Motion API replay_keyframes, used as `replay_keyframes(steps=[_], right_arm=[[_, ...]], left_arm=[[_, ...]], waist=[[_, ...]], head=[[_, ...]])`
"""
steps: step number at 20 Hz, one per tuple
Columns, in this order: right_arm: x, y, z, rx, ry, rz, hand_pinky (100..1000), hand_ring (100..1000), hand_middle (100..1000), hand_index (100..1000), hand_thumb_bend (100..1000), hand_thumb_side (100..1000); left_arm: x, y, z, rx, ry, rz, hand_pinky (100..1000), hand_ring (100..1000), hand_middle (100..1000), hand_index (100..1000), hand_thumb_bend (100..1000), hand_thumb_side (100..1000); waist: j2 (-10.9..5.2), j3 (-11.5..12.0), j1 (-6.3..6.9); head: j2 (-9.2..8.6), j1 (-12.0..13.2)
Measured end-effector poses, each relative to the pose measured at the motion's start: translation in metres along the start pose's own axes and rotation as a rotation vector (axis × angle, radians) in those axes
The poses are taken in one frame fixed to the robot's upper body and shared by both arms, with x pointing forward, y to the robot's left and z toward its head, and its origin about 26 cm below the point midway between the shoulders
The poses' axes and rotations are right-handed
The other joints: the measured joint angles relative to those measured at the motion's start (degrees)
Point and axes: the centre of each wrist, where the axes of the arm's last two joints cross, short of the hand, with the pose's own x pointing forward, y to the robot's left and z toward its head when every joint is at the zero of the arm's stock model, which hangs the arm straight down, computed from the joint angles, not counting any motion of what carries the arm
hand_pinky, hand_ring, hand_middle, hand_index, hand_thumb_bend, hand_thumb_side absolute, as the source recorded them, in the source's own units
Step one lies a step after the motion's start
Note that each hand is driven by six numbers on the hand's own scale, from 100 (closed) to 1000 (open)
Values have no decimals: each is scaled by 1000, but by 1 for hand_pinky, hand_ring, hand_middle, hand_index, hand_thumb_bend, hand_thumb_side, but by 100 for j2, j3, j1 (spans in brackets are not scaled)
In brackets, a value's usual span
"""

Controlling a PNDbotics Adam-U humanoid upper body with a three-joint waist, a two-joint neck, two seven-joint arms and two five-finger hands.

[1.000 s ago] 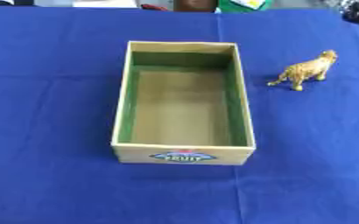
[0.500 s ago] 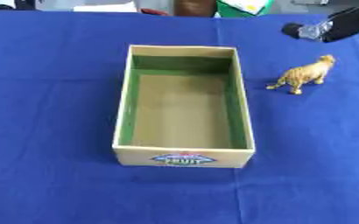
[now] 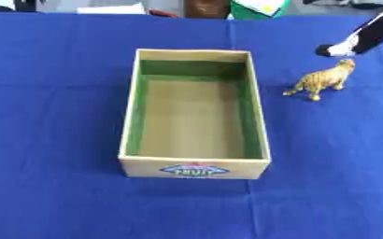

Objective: Pick up objects on the table and place them in the box.

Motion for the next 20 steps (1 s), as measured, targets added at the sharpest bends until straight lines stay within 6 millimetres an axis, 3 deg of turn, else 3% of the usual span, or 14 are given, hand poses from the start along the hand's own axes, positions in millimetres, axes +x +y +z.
replay_keyframes(steps=[9, 12, 15, 20], right_arm=[[11, 7, 23, 105, 4, -6, 953, 1000, 976, 1000, 482, 630], [16, 10, 28, 127, -1, 16, 952, 1000, 984, 1000, 418, 613], [18, 14, 27, 147, 1, 39, 942, 1000, 942, 1000, 279, 615], [20, 22, 20, 155, -4, 65, 935, 985, 904, 1000, 236, 610]], left_arm=[[0, 1, -1, -8, -5, -8, 495, 537, 541, 713, 100, 484], [0, 1, -2, -8, -6, -7, 495, 537, 541, 713, 100, 482], [1, 0, -2, -9, -8, -5, 496, 537, 540, 713, 100, 480], [1, 0, -2, -13, -10, -4, 496, 537, 540, 713, 100, 481]], waist=[[0, -41, -75], [1, -58, -93], [2, -22, -92], [2, 10, -90]], head=[[-3, 86], [-5, 88], [-7, 83], [-34, 56]])
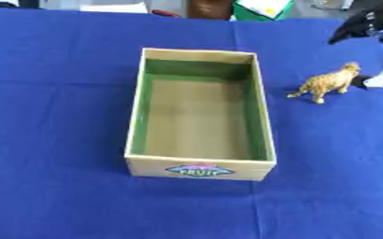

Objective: Pick up objects on the table and place them in the box.

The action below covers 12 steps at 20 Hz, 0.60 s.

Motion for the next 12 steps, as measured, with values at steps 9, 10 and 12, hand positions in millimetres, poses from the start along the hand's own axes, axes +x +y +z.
replay_keyframes(steps=[9, 10, 12], right_arm=[[-8, 20, -19, 35, 5, -29, 939, 981, 905, 1000, 285, 582], [-8, 22, -23, 47, 6, -36, 938, 981, 904, 1000, 290, 582], [-11, 24, -28, 67, 10, -45, 939, 981, 906, 1000, 336, 570]], left_arm=[[0, 0, 0, -9, 0, 1, 496, 537, 539, 712, 100, 477], [0, 0, 0, -9, 0, 1, 496, 537, 538, 712, 100, 477], [0, 0, 0, -11, 1, 1, 496, 537, 538, 712, 100, 478]], waist=[[24, 52, 6], [25, 57, 10], [29, 58, 12]], head=[[-13, -54], [-12, -65], [-12, -79]])
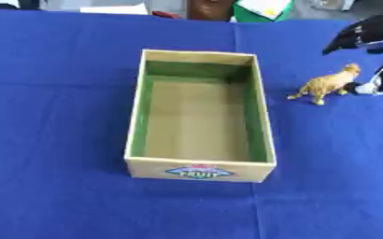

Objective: Pick up objects on the table and place them in the box.

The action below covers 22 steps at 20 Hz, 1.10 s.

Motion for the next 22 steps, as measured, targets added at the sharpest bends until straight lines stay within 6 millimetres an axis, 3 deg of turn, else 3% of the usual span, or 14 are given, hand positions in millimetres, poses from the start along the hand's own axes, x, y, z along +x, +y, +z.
replay_keyframes(steps=[3, 6, 14, 22], right_arm=[[-4, 5, -8, 31, 6, -15, 942, 985, 917, 1000, 511, 543], [-6, 8, -15, 52, 9, -20, 938, 981, 910, 1000, 526, 554], [-9, 19, -30, 72, 18, -12, 930, 972, 895, 1000, 494, 553], [-10, 28, -43, 73, 12, -14, 905, 935, 829, 996, 357, 574]], left_arm=[[0, -1, 1, -7, 0, 2, 496, 537, 538, 712, 100, 474], [0, -1, 1, -10, 0, 3, 496, 537, 538, 712, 100, 472], [0, -1, 1, -18, 2, 3, 496, 538, 538, 712, 100, 474], [0, -2, 3, -21, 9, 6, 496, 538, 538, 709, 100, 476]], waist=[[7, 1, 4], [9, 10, 19], [23, 19, 23], [24, 35, 33]], head=[[1, -3], [2, -11], [5, -52], [6, -93]])
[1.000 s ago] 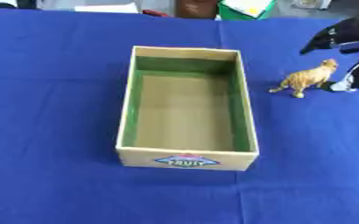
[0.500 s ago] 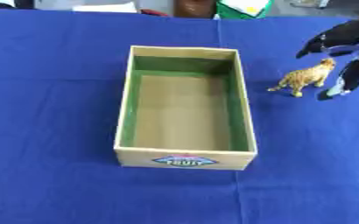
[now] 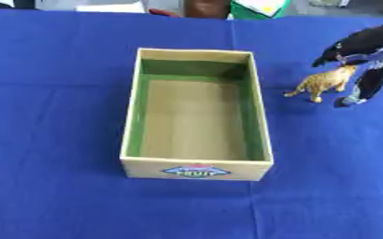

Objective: Pick up objects on the table and place them in the box.

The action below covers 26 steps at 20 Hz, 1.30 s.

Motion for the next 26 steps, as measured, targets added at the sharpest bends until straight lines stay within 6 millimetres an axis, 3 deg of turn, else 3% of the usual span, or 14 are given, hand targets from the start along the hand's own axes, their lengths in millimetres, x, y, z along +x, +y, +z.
replay_keyframes(steps=[4, 9, 13, 20, 26], right_arm=[[-1, 2, -5, -32, -6, -15, 883, 911, 773, 928, 238, 576], [-2, 8, -11, -64, 10, -32, 882, 901, 754, 924, 100, 543], [-3, 13, -16, -58, 16, -35, 870, 881, 704, 851, 100, 535], [-2, 14, -17, -111, 6, -41, 828, 810, 529, 660, 100, 509], [-2, 15, -17, -189, 6, -70, 788, 755, 472, 577, 100, 520]], left_arm=[[0, 0, 1, -4, 1, -3, 497, 539, 539, 709, 100, 478], [0, 1, 1, -8, 1, -5, 497, 539, 539, 708, 100, 478], [-1, 1, 1, -12, 0, -6, 497, 539, 539, 707, 100, 478], [-1, 1, 1, -15, -1, -7, 497, 540, 540, 706, 100, 479], [-1, 1, 1, -17, 0, -8, 497, 541, 540, 706, 100, 480]], waist=[[1, 5, 1], [2, 6, -6], [3, 13, -7], [3, 6, -7], [3, 6, -5]], head=[[0, -1], [0, -1], [0, -1], [1, 3], [1, 5]])
